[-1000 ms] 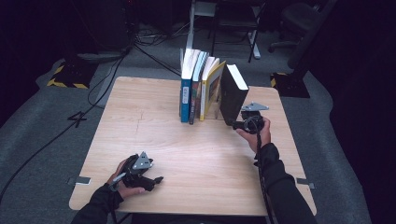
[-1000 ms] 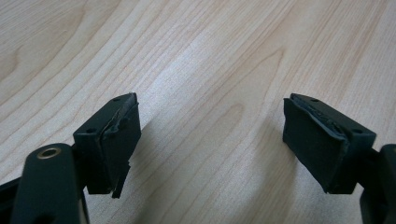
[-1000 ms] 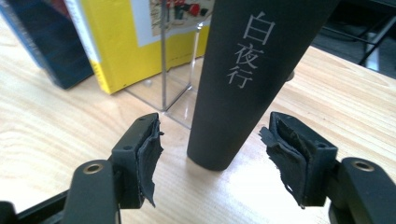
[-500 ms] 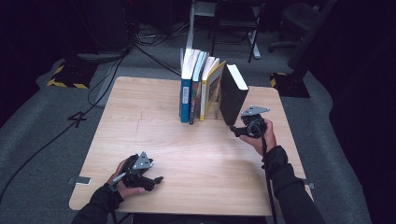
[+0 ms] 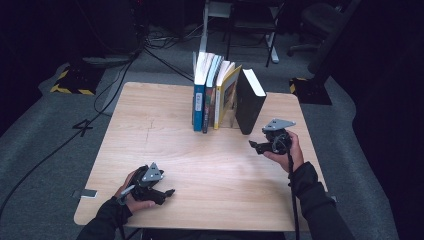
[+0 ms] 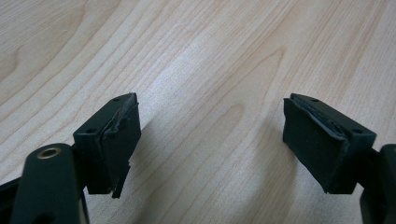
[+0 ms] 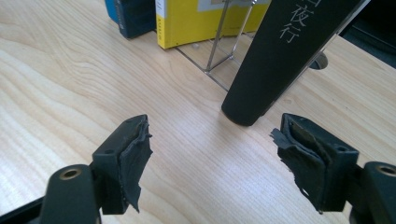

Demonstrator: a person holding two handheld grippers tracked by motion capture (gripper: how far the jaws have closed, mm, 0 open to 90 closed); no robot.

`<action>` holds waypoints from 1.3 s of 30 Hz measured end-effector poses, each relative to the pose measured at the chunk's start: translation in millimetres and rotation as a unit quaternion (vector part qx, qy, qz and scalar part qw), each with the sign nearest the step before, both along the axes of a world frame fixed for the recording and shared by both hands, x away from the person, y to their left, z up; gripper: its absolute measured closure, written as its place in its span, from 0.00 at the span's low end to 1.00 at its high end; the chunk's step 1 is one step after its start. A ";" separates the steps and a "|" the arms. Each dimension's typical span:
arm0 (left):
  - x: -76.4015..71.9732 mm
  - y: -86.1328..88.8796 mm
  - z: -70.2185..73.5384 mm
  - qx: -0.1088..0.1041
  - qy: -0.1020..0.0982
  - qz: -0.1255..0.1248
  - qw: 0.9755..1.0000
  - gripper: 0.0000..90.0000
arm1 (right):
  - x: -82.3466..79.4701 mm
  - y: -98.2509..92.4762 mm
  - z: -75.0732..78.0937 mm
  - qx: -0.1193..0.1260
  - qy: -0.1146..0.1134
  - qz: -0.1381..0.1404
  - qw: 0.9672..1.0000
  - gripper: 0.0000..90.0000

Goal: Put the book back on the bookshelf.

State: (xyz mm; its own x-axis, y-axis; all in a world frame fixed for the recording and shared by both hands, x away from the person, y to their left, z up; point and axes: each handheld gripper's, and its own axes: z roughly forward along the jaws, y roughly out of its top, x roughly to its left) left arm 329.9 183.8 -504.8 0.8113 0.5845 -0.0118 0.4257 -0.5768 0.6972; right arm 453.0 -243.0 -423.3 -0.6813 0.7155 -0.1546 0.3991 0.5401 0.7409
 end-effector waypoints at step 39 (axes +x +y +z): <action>0.2 -0.1 -0.1 -0.001 0.001 0.001 1.000 0.22 | -79.8 -46.8 -18.0 -0.040 -0.030 0.040 0.998 0.26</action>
